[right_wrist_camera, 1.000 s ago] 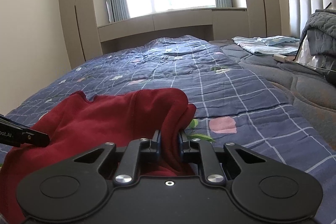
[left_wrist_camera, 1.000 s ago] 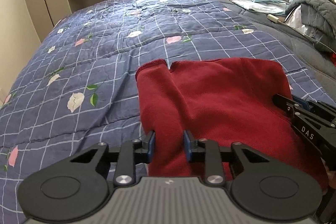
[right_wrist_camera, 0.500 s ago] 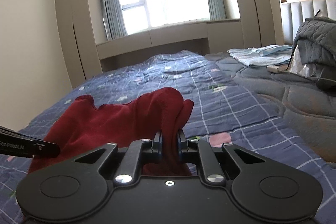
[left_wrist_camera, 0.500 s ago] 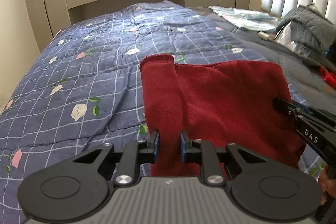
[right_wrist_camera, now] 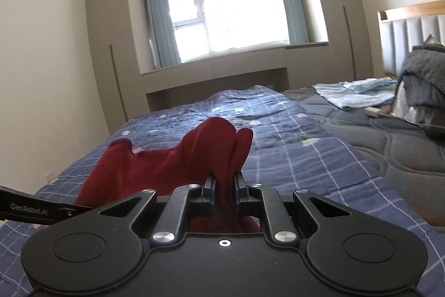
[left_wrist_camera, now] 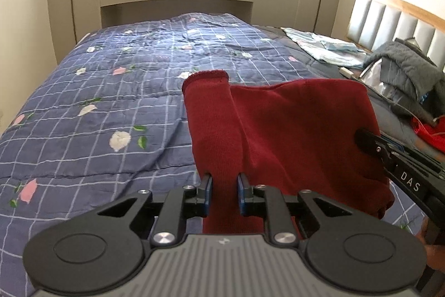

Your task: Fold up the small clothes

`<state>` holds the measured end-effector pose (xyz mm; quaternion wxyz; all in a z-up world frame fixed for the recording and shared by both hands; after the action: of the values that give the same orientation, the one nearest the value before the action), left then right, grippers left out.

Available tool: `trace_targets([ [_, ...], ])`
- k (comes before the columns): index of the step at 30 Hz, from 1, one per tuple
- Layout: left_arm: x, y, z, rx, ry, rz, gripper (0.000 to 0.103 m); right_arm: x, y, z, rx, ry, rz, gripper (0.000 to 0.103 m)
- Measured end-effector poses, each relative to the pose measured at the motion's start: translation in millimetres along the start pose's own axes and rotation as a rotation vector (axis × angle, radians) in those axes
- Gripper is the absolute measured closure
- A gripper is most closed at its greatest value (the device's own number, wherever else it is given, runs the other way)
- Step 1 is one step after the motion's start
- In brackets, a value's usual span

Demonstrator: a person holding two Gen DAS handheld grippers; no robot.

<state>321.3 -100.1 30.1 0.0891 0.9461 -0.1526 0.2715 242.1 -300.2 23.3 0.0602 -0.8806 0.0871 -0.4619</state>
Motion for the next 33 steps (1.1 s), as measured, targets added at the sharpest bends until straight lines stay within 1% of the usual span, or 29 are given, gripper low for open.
trace_targets([
  [6, 2.7, -31.7, -13.2, 0.002, 0.019, -0.047, 0.084, 7.5, -27.5, 3.4, 0.053, -0.018, -0.027, 0.091],
  [10, 9.3, -57.1, -17.9, 0.04, 0.03, -0.066, 0.084, 15.0, -49.8, 13.6, 0.099, -0.028, -0.047, 0.091],
  [16, 22.1, -95.2, -16.0, 0.103, 0.032, -0.096, 0.084, 24.9, -87.4, 43.6, 0.161, -0.046, -0.066, 0.091],
  [20, 32.1, -121.8, -4.6, 0.117, 0.026, -0.132, 0.084, 29.9, -109.2, 71.8, 0.179, -0.072, -0.078, 0.091],
  [26, 41.8, -152.5, 24.5, 0.097, -0.003, -0.183, 0.084, 33.2, -128.0, 108.4, 0.18, -0.122, -0.088, 0.091],
  [33, 38.5, -167.9, 51.2, 0.071, -0.041, -0.206, 0.084, 27.9, -131.6, 132.2, 0.158, -0.169, -0.106, 0.091],
])
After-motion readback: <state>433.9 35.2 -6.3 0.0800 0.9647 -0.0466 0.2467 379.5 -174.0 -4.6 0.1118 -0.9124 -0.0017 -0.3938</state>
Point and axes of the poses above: each gripper's, at about its wrist camera, not at the fingertips, and z roughly the way its jaws point, y to its right, x to its top, the point moved 1 cm from there along z, roughly the way its jaws point, and after that the axes turned 15 degrees about -y, right-handed, at the moved point
